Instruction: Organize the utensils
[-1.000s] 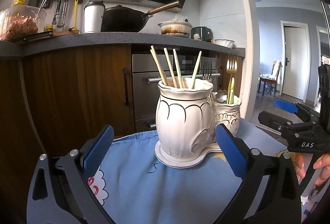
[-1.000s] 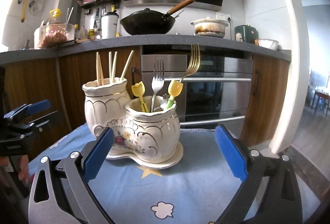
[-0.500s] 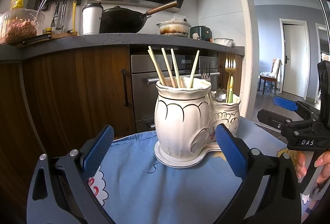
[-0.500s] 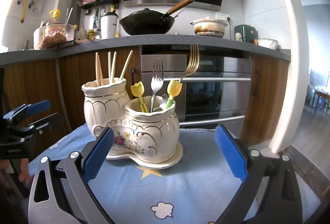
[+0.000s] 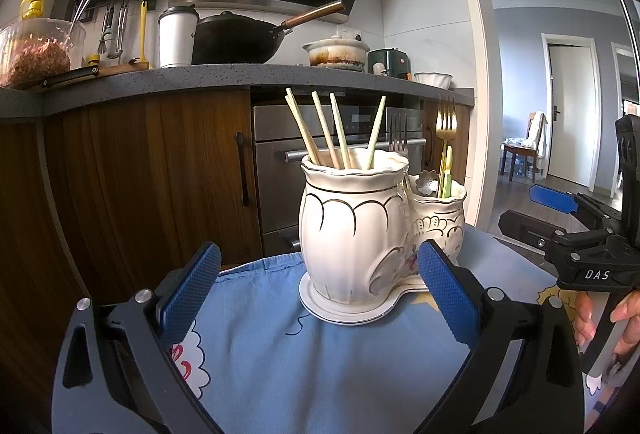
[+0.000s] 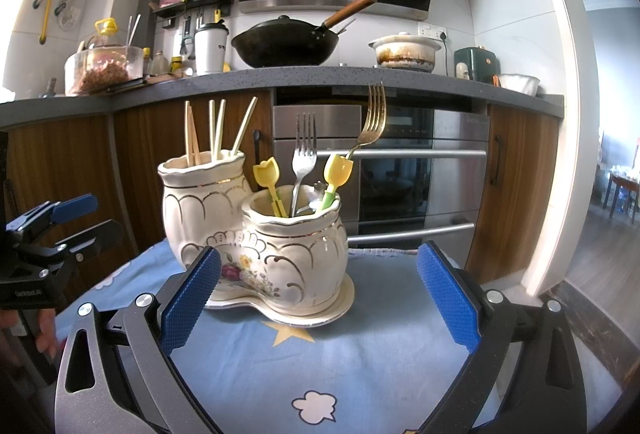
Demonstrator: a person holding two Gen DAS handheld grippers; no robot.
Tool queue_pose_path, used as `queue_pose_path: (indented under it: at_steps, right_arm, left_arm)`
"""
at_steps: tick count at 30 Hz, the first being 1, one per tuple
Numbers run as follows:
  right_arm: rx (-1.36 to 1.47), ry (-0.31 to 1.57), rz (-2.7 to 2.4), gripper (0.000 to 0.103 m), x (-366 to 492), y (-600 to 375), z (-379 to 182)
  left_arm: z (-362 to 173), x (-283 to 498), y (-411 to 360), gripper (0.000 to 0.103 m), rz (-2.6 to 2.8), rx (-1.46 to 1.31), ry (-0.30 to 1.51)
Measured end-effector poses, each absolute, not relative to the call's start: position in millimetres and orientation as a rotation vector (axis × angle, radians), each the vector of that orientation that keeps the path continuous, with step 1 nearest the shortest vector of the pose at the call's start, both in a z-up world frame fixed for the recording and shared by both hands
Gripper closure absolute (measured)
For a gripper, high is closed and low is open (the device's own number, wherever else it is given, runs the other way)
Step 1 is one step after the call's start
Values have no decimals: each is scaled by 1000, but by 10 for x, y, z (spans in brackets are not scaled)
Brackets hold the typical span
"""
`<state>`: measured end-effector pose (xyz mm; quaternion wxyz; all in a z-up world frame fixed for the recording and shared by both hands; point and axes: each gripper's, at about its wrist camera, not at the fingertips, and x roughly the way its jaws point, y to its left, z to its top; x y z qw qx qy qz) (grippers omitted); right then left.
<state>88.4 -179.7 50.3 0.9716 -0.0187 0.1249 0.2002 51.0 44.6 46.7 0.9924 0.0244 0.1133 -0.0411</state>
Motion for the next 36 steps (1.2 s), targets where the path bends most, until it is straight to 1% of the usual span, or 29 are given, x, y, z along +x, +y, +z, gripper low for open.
queue_pose_path:
  at_steps: [36]
  right_arm:
    - [-37, 254, 404, 5, 889, -1798, 503]
  left_arm:
    - [472, 514, 431, 6, -76, 62, 233]
